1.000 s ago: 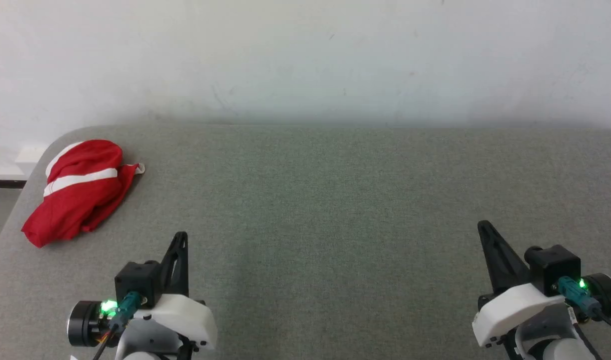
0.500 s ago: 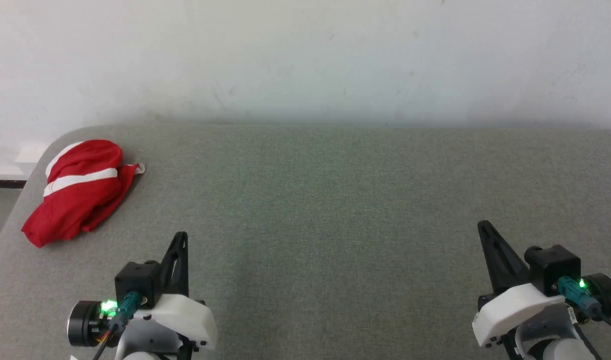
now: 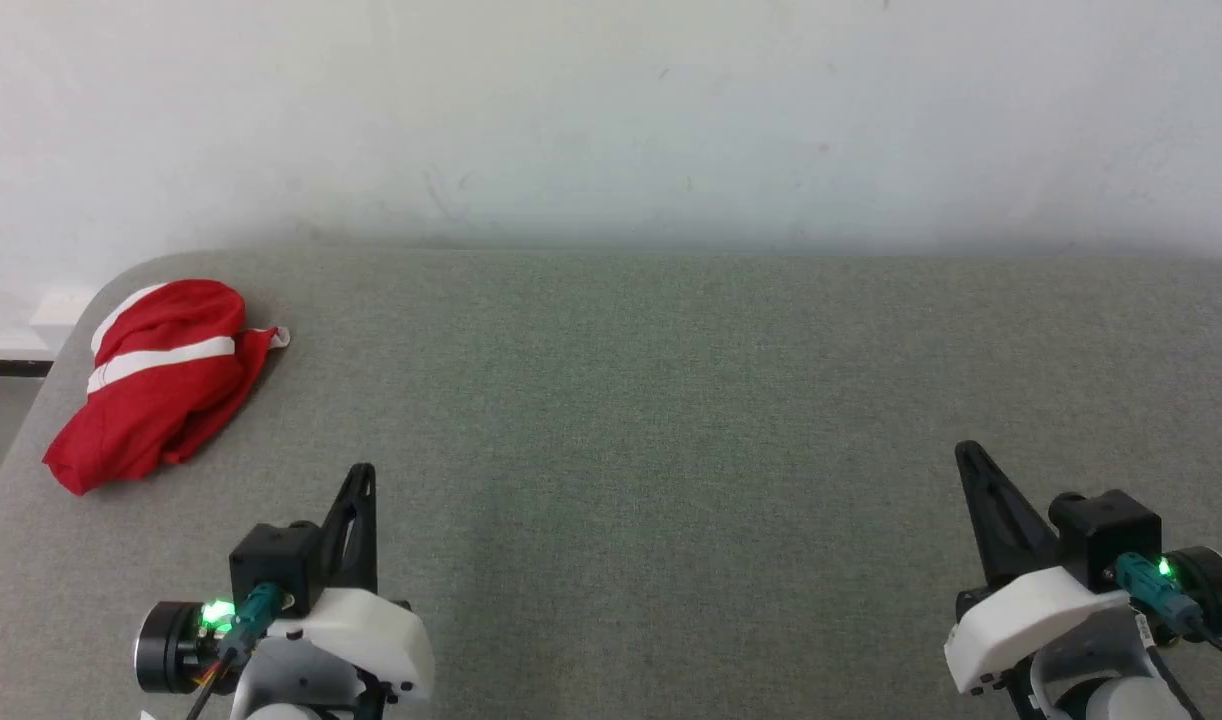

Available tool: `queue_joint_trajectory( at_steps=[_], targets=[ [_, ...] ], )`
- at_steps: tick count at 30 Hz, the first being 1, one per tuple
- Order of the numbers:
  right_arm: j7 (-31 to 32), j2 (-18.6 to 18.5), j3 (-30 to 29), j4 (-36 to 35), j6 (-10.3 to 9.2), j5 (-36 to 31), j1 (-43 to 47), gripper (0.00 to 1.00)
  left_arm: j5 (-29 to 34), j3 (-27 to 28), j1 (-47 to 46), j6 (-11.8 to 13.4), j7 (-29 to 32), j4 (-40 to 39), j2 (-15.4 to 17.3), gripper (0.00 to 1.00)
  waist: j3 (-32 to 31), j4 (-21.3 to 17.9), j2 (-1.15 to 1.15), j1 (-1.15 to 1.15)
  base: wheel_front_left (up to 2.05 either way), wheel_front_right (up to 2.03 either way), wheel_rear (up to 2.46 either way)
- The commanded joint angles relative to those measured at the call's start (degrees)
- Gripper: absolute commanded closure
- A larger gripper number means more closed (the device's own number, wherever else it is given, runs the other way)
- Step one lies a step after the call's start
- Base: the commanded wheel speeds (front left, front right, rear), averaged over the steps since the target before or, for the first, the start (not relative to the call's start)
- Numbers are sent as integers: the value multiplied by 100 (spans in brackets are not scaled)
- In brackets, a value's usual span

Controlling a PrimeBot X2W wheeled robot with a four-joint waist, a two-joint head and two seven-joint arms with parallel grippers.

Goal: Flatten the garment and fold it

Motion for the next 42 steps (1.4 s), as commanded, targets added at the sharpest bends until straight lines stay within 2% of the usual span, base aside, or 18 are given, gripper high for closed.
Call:
queue_joint_trajectory(
  at_steps=[1, 3, 4, 26, 42],
  targets=[
    [3, 23, -1, -34, -12, -46, -83, 100, 38, 26, -63, -7, 1, -32, -12, 100, 0, 0, 0, 0, 0, 0, 0],
    [3, 23, -1, -34, -12, -46, -83, 100, 38, 26, -63, -7, 1, -32, -12, 100, 0, 0, 0, 0, 0, 0, 0],
    [0, 0, 0, 0, 0, 0, 0, 0, 0, 0, 0, 0, 0, 0, 0, 0, 0, 0, 0, 0, 0, 0, 0],
    [-220, 0, -28, -1, -2, 110, 39, 0, -84, -137, 46, 124, -220, 32, -1, 0, 1, 65, 0, 0, 0, 0, 0],
    [-411, 3, 16, -37, -3, 195, 107, 0, -147, -211, 137, 214, -412, 32, -2, 0, -38, 479, 0, 0, 0, 0, 0]
  ],
)
